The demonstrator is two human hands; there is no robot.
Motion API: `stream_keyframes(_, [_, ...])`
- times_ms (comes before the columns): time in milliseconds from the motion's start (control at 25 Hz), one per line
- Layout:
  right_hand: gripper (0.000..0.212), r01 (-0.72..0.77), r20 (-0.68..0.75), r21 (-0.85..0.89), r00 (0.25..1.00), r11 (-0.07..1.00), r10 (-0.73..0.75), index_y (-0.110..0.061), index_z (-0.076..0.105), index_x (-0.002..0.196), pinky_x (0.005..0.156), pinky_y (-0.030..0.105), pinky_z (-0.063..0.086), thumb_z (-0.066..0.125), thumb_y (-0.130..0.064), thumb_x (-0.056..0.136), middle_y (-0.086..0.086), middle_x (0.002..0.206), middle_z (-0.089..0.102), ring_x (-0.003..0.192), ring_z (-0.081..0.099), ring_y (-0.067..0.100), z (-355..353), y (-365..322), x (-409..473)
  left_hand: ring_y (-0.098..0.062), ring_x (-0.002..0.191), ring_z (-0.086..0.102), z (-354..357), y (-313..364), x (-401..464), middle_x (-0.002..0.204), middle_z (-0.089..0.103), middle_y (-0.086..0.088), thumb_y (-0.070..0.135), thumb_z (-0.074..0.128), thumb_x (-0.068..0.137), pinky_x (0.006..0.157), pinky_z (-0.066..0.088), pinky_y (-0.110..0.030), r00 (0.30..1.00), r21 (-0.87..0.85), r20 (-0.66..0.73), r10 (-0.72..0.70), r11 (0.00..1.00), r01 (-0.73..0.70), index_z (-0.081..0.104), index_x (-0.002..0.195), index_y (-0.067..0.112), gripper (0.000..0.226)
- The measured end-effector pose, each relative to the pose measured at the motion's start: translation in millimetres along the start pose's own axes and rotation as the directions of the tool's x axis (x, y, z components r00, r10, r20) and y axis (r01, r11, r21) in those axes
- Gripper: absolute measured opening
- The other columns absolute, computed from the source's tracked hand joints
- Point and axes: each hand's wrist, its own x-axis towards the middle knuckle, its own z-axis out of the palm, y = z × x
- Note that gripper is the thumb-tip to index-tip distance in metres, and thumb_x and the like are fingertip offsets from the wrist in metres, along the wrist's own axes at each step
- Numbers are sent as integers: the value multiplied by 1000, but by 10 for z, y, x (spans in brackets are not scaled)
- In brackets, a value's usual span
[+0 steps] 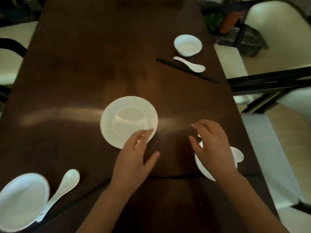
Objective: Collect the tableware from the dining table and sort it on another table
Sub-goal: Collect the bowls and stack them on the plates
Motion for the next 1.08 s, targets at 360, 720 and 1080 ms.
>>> stream_keyframes(360, [39,-358,82,86,933,930,351,-5,69,106,83,45,52,78,-3,69,21,121,61,102,63,34,-125,734,-1037,-27,129,44,870,734,-146,136,54,-10,30,77,72,92,47,-40,828,100,356,434,863,-496,64,116,20,47])
stream_keyframes(720, [37,-475,88,321,876,819,474,-6,66,111,72,7,39,73,-3,75,11,116,67,83,57,7,-108,565,-812,-23,99,68,866,482,-71,98,72,-13,7,79,69,86,54,-32,838,24,193,511,851,-525,73,93,3,25])
stream_keyframes(1080, [33,-75,151,398,988,914,16,-12,65,115,75,-3,33,67,-13,82,3,121,64,83,54,0,254,-352,291,-27,93,69,-113,-233,143,101,71,-15,1,78,67,84,50,-35,966,285,-40,256,929,-234,73,92,3,26])
